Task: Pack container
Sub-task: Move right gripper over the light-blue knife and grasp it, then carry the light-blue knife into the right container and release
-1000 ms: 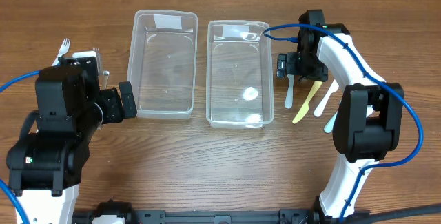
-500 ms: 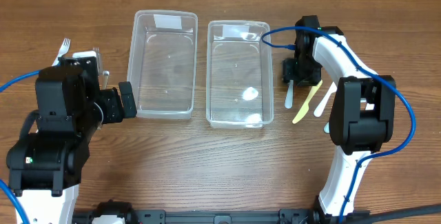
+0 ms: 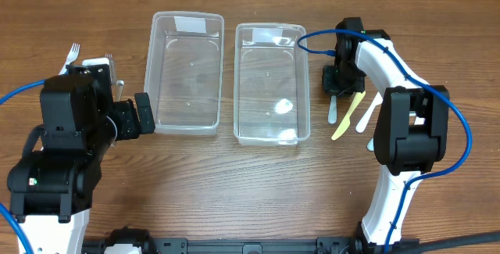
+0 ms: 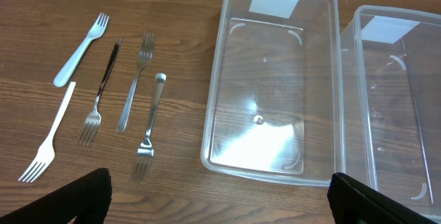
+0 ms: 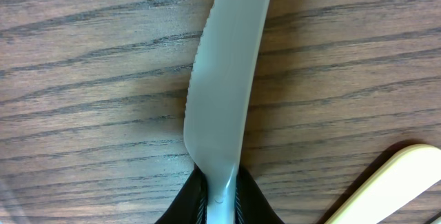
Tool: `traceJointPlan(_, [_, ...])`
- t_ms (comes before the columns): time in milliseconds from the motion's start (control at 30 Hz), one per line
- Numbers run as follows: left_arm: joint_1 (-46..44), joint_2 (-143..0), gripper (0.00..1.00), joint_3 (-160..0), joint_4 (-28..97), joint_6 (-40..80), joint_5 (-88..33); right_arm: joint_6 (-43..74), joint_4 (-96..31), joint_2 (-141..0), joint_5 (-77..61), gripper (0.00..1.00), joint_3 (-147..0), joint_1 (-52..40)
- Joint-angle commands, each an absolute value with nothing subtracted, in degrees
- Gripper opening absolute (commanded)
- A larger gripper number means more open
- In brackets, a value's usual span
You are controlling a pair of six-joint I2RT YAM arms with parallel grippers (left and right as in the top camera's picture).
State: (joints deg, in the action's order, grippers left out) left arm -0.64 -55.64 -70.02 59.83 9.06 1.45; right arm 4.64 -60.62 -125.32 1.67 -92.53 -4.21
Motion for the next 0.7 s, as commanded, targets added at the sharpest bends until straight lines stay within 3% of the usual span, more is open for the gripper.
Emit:
traceJointPlan(0, [-0.34,-55.61,1.00,-71.53,59.70,8.60,0.36,6.22,-60.95,-126.45,1.21,0.04,-93.71,-4.10])
traceJointPlan(233, [-0.36,-55.61,1.00,-71.53,59.44,8.60,0.36,7.07,-68.55,-114.65,1.41,0.04,-105.69,-5.26])
traceJointPlan(400, [-0.34,-55.61,1.00,-71.53,59.46,8.60,0.36,7.07,-71.33,-107.11,1.39,0.04,-112.42,-13.74])
traceJointPlan(667, [-0.36,-55.61,1.00,-71.53,59.37,8.62,0.36,12.27,-67.35,-115.72,0.32,0.04,-106.02,-26.37])
